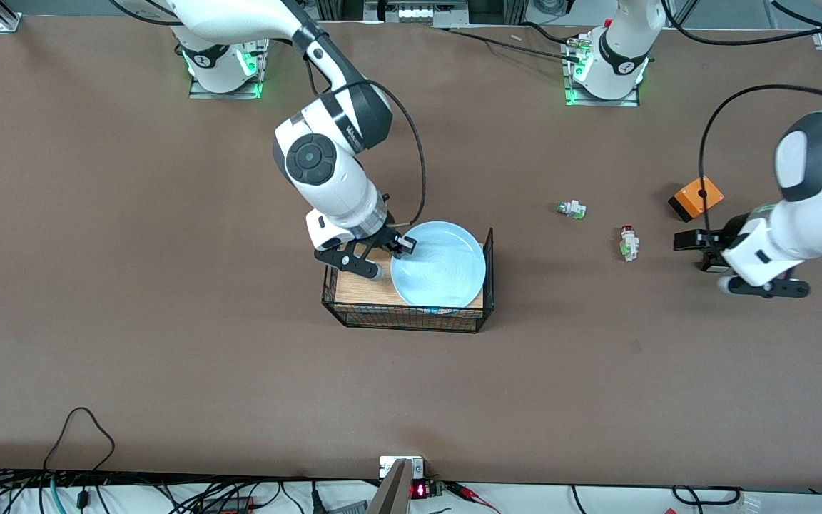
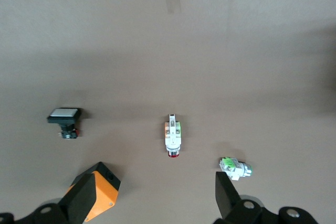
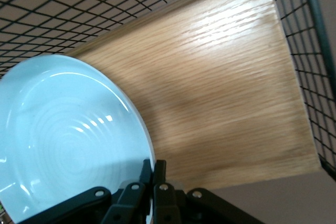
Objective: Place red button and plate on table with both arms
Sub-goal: 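Lift the plate from the basket with the right gripper while the left withdraws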
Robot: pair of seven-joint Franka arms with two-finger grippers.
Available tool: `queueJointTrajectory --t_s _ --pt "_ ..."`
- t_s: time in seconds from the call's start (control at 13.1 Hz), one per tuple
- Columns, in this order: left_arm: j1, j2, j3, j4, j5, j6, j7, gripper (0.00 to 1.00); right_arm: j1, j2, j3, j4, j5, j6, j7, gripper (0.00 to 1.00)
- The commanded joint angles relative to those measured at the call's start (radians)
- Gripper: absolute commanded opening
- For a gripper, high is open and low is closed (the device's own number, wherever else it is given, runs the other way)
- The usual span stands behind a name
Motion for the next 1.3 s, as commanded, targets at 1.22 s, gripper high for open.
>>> queueJointTrajectory --t_s 1.22 --pt "-0.008 -0.005 -0.027 0.348 0.002 -0.200 -0.115 1.00 -0.090 -0.356 -0.009 0.001 -0.029 -0.593 -0.145 0.00"
